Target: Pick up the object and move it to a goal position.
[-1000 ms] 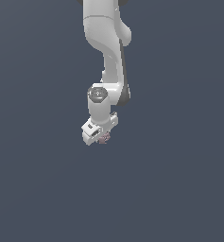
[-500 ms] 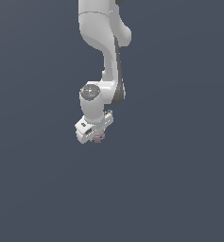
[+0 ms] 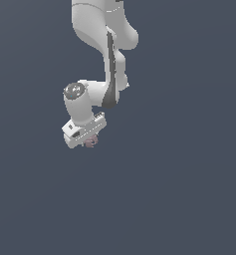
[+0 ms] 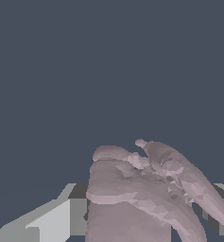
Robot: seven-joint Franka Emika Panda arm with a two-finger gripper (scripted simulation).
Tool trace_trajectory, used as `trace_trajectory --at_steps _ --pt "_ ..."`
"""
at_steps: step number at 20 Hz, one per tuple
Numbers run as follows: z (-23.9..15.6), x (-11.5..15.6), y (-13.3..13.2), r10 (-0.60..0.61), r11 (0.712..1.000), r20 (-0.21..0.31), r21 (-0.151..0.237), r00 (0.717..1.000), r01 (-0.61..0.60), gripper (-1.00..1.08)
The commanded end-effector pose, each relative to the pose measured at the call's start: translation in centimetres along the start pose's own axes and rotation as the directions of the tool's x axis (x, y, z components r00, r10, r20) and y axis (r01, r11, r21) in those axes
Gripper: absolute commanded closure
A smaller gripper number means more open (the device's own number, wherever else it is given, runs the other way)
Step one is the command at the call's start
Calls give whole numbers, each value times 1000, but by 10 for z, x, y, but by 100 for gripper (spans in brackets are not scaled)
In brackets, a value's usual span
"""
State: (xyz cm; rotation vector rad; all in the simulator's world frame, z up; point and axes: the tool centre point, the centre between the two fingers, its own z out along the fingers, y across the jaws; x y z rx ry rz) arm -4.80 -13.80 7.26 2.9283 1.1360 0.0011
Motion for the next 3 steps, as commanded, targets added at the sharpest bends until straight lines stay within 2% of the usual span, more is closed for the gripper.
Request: trace_trajectory --at_steps 1,3 --pt "-3 -4 5 -2 1000 0 1 1000 2 108" --pt "-3 -5 6 -2 1000 0 1 1000 2 108"
